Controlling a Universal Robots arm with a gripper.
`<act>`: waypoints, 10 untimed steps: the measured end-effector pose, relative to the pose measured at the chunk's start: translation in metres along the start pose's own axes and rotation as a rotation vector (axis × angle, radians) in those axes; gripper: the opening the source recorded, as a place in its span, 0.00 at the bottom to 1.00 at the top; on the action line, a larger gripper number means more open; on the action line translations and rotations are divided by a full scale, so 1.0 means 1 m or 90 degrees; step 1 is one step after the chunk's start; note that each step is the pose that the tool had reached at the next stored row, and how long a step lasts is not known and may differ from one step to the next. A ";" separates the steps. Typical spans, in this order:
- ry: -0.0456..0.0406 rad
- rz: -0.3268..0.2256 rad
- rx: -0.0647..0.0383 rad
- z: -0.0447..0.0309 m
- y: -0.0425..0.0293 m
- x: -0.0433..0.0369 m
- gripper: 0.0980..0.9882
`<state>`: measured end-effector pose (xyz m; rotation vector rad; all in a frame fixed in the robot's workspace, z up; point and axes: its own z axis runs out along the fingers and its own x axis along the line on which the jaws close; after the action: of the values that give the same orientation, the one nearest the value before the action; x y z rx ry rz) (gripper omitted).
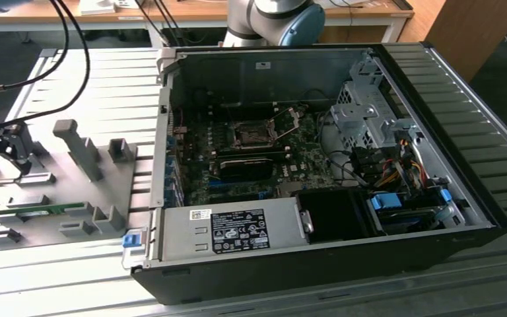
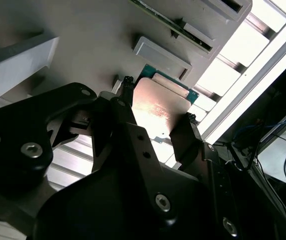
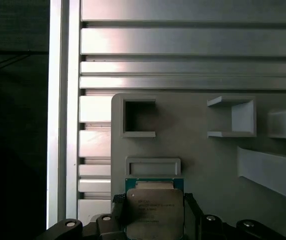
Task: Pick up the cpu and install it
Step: 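Pick up the cpu and move it towards the insertion slot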
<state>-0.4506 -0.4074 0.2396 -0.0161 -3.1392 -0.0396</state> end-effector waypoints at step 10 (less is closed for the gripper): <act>0.0000 0.000 0.000 -0.0041 0.0001 0.0000 0.50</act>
<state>-0.4505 -0.4074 0.2438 -0.0161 -3.1392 -0.0396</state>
